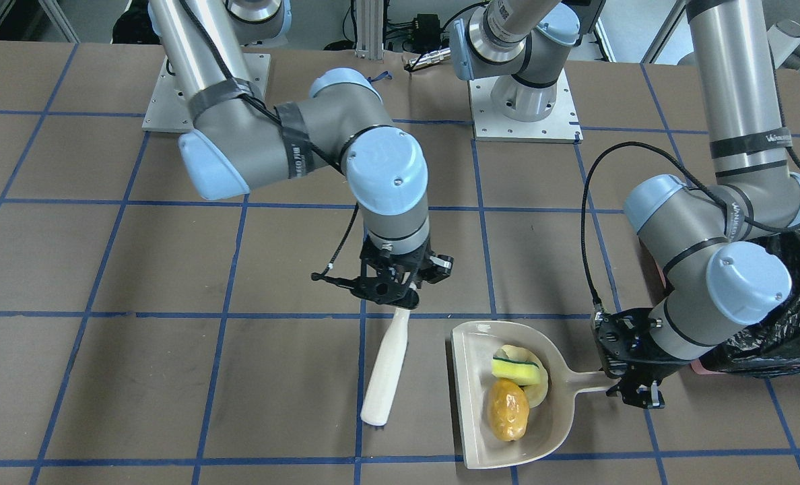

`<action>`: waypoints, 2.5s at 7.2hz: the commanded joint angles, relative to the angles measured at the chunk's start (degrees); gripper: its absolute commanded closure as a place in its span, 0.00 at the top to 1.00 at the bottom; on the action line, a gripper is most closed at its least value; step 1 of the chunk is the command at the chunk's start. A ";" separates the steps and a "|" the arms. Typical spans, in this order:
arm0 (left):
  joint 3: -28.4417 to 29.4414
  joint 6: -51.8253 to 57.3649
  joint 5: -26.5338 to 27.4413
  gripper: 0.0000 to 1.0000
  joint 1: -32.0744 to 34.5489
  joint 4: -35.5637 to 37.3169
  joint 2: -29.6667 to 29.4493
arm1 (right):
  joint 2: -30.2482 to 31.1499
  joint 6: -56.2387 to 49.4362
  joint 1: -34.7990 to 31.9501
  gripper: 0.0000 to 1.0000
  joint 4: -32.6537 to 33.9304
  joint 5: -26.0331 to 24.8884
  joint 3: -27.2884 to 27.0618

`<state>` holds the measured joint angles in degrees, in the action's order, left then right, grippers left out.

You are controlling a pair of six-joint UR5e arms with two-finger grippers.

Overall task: Sweep and dump trash into bin
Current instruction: 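Lift the loaded dustpan over the black bin with the left gripper while the right withdraws, then tip the dustpan with the left gripper to dump the items into the bin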

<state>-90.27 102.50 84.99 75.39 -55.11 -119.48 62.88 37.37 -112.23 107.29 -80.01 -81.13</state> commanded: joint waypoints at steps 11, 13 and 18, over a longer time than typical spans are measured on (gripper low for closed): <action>19.87 32.57 10.16 0.00 -39.26 -33.35 12.43 | 13.25 -55.21 41.65 0.00 5.03 -12.37 -22.58; 18.83 30.32 22.17 0.00 -37.44 -28.40 14.08 | 10.17 -58.45 43.49 0.00 9.33 -12.37 -22.49; 16.01 37.05 41.04 0.00 -26.80 -12.87 12.08 | 8.49 -58.82 43.68 0.00 10.83 -12.28 -21.97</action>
<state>-73.58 136.83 123.58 46.49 -72.00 -106.92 71.64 -21.48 -68.57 117.66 -92.26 -103.22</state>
